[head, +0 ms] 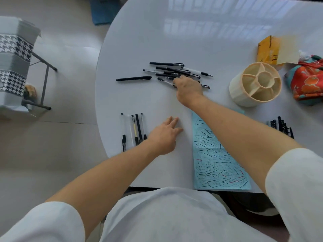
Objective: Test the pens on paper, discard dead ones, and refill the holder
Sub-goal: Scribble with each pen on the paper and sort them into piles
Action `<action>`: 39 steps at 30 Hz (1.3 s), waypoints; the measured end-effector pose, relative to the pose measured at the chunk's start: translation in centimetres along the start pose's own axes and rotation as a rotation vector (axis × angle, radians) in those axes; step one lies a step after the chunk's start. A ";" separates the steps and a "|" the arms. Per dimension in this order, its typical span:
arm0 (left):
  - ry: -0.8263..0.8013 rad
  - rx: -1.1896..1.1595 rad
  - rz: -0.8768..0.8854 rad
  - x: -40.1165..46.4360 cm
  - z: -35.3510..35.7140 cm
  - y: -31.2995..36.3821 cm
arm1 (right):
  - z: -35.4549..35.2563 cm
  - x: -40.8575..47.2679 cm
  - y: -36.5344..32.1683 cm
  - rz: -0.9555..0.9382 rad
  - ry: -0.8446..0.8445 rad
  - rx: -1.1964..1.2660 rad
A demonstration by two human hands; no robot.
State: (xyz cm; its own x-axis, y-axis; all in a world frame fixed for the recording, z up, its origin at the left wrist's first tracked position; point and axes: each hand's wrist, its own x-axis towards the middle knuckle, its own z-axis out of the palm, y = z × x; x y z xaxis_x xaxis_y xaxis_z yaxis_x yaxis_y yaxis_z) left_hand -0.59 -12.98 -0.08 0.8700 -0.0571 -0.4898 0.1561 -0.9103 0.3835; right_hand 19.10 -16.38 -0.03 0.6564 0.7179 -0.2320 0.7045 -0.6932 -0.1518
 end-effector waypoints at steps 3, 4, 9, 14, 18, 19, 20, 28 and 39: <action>-0.020 0.024 0.012 -0.1 -0.1 0.0 | 0.5 0.3 -0.5 -0.026 -0.041 -0.059; -0.028 0.031 0.014 -0.2 -0.2 -0.1 | 0.6 0.1 -0.5 -0.021 -0.057 -0.034; -0.036 0.023 0.018 -0.1 -0.5 0.0 | 0.5 -3.9 0.9 0.166 0.031 0.458; 0.004 -0.043 -0.017 -0.3 0.1 0.0 | 0.9 -11.7 3.9 0.445 0.041 1.036; 0.132 -0.210 -0.082 -0.3 0.5 1.6 | 1.7 -17.0 5.0 0.500 0.017 1.287; 0.172 -0.266 -0.079 -0.3 0.4 2.3 | 1.9 -18.0 5.1 0.495 0.028 1.338; 0.196 -0.305 -0.060 -0.2 0.4 3.3 | 2.1 -18.9 5.1 0.487 0.044 1.384; 0.111 -0.291 -0.044 0.5 1.0 8.9 | 4.0 -23.1 6.3 0.537 0.132 1.512; 0.188 -0.154 -0.058 0.9 1.4 9.4 | 3.6 -21.2 8.6 0.648 0.171 1.499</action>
State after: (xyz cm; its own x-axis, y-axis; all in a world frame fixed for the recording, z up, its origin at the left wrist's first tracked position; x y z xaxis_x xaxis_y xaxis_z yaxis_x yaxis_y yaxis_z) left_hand 1.05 -22.13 1.97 0.9269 0.0832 -0.3659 0.2650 -0.8356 0.4812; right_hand 10.30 -37.80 0.07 0.8122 0.2285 -0.5368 -0.4911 -0.2290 -0.8405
